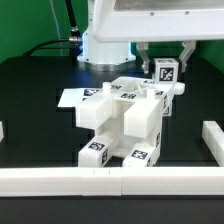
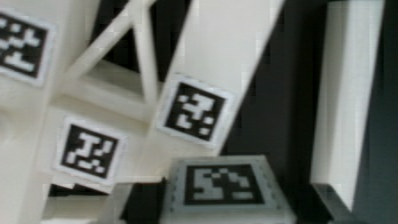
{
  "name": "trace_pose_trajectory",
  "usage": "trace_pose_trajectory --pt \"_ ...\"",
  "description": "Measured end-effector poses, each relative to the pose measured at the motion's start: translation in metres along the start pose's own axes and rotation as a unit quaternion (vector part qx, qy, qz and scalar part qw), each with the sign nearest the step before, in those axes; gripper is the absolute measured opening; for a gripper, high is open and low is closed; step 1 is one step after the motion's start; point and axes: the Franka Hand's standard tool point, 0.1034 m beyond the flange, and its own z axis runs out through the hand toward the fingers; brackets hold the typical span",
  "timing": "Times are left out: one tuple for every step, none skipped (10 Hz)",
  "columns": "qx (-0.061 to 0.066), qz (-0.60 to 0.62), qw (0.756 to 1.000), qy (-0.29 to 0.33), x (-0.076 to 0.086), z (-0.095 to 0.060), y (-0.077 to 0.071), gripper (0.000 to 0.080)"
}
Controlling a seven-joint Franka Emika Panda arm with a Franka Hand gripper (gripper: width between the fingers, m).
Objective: Assemble chair
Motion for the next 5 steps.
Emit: trace_pose_trajectory --pt "-0.001 -0.003 1.0 0.001 0.003 0.0006 0.0093 0.0288" --pt "-0.001 0.0 1.0 0.001 0.0052 -0.0007 0.0135 0.0288" --pt "-0.001 0.002 1.0 0.001 0.0054 -0.0003 0.015 0.0288" --pt "-0.001 0.002 1.0 0.002 0.0047 0.0016 0.014 0.0288" --pt "-0.001 0.001 1.0 0.001 0.0043 0.0034 0.0128 0.0288"
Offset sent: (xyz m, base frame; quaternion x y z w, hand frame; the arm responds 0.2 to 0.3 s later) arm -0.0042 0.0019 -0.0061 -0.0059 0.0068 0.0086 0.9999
